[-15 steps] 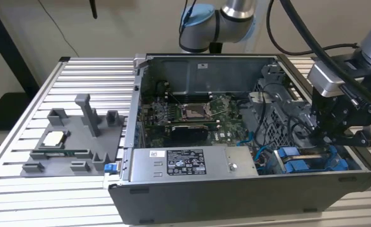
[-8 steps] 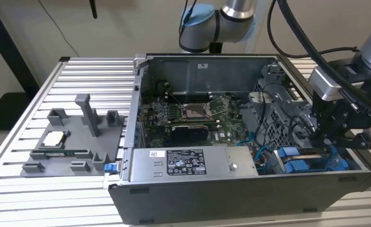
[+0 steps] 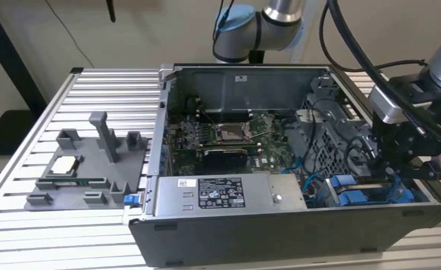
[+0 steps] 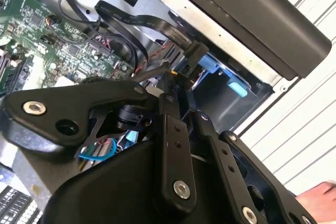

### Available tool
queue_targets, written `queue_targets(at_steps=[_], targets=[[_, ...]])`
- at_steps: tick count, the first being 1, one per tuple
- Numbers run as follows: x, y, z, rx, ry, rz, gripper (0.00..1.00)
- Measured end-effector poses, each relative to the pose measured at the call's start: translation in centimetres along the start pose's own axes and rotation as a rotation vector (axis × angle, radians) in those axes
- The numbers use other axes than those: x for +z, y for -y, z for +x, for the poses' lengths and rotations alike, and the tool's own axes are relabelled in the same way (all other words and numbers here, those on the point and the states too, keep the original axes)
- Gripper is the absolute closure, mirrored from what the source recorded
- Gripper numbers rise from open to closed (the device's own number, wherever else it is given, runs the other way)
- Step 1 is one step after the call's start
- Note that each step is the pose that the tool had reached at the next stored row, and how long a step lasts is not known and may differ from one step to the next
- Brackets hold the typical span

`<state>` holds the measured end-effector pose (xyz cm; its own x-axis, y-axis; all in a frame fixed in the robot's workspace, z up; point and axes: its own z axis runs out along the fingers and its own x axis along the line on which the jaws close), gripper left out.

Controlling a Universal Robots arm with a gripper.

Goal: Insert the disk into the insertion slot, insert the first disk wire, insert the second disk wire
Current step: 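Insert the first disk wire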

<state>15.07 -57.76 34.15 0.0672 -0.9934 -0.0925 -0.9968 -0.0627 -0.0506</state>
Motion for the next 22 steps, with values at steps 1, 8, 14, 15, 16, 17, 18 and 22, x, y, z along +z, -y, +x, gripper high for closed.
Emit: queue_targets(at_steps=[1, 8, 14, 15, 16, 17, 18, 22], targets=[[0.04, 0.0, 0.01, 0.001, -0.0001, 0.0001, 0.81], [0.24, 0.06, 0.03, 0.006, -0.0003, 0.0006, 0.81], [0.33, 0.11, 0.04, 0.022, -0.0013, 0.0021, 0.81], [0.35, 0.11, 0.04, 0.025, -0.0015, 0.0023, 0.81], [0.38, 0.11, 0.04, 0.028, -0.0016, 0.0025, 0.81], [0.43, 0.11, 0.05, 0.03, -0.0014, 0.0028, 0.81], [0.46, 0.1, 0.05, 0.033, -0.0017, 0.0031, 0.81], [0.66, 0.09, 0.07, 0.04, -0.002, 0.0037, 0.81]])
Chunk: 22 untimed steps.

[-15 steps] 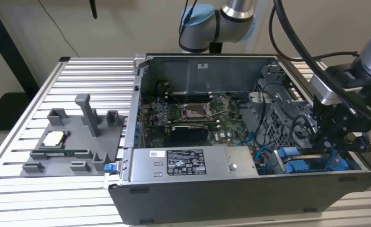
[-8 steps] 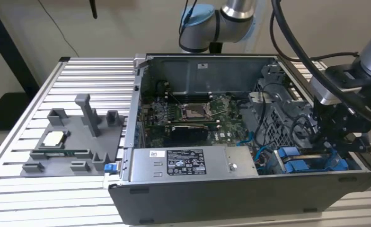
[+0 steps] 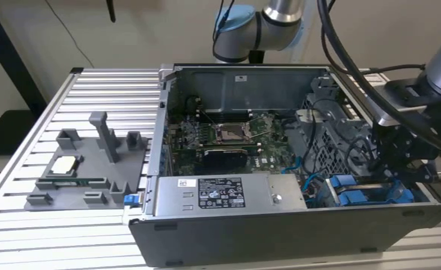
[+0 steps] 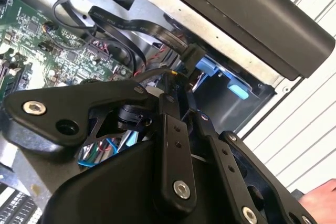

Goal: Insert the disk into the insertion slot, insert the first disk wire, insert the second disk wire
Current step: 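Insert the first disk wire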

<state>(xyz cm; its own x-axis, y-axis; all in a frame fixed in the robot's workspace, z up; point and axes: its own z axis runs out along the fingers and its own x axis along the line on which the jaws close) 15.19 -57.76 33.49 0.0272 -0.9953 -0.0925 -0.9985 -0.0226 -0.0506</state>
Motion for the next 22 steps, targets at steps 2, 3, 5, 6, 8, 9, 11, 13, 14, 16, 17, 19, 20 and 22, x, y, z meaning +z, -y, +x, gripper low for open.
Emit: queue_targets(at_steps=[2, 3, 5, 6, 8, 9, 11, 13, 14, 16, 17, 19, 20, 22], targets=[[0.14, 0.0, 0.01, 0.003, -0.0003, 0.0002, 0.81], [0.2, -0.01, 0.02, 0.004, -0.0007, 0.0004, 0.81], [0.23, -0.01, 0.02, 0.006, -0.0011, 0.0006, 0.81], [0.25, -0.01, 0.03, 0.006, -0.0008, 0.0007, 0.81], [0.23, -0.01, 0.03, 0.007, -0.0002, 0.0007, 0.8], [0.12, -0.01, 0.01, 0.007, 0.0, 0.0007, 0.73], [-0.1, 0.01, -0.01, 0.007, -0.0012, 0.0006, 0.73], [-0.28, 0.02, -0.03, 0.007, -0.0022, 0.0006, 0.73], [-0.37, 0.02, -0.04, 0.007, -0.0033, 0.0006, 0.73], [-0.49, 0.03, -0.05, 0.007, -0.004, 0.0005, 0.73], [-0.57, 0.03, -0.05, 0.007, -0.0043, 0.0005, 0.73], [-0.72, 0.04, -0.06, 0.007, -0.0047, 0.0005, 0.73], [-0.78, 0.04, -0.07, 0.007, -0.005, 0.0006, 0.73], [-0.95, 0.05, -0.09, 0.007, -0.0055, 0.0006, 0.73]])
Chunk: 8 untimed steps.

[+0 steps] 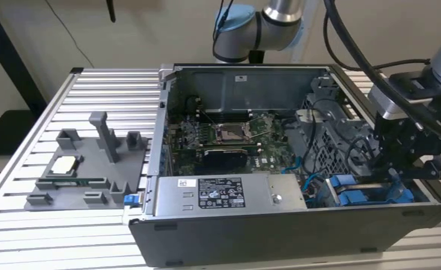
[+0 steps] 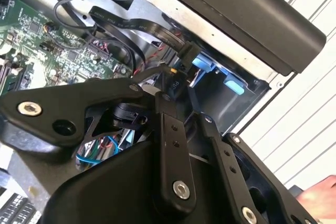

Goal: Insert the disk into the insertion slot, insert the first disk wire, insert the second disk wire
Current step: 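Insert the first disk wire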

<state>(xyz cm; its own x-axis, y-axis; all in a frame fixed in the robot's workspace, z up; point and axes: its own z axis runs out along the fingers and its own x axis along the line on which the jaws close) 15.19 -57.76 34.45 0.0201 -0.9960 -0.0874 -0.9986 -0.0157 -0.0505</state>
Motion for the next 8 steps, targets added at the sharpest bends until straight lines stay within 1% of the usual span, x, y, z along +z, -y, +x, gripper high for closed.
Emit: queue_targets(at_steps=[8], targets=[[-1.01, 0.03, -0.11, 0.0, 0.0, 0.0, 0.73]])
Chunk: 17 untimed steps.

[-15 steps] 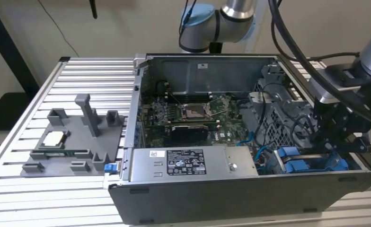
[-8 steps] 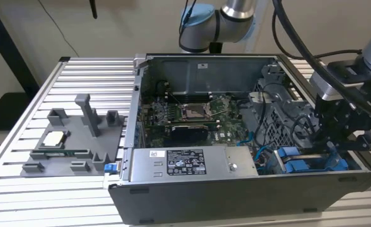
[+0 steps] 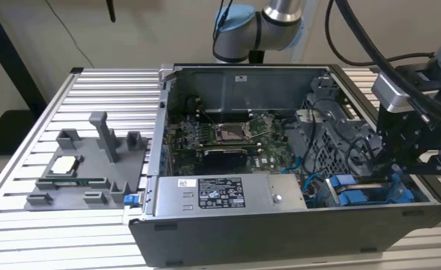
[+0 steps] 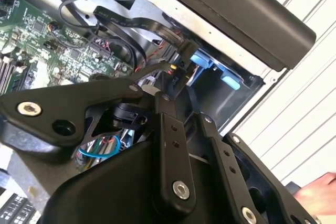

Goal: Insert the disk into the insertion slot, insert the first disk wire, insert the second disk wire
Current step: 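Insert the first disk wire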

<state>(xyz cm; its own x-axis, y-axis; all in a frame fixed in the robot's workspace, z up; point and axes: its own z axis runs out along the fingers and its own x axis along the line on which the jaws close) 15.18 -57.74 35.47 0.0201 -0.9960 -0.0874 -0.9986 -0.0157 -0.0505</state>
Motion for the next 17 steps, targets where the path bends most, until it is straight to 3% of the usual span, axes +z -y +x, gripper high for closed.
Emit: queue_targets(at_steps=[7, 17], targets=[[-0.69, -0.03, -0.32, 0.0, 0.0001, 0.0, 0.73], [-0.71, 0.33, -0.54, 0.0, 0.0, -0.0005, 0.73]])
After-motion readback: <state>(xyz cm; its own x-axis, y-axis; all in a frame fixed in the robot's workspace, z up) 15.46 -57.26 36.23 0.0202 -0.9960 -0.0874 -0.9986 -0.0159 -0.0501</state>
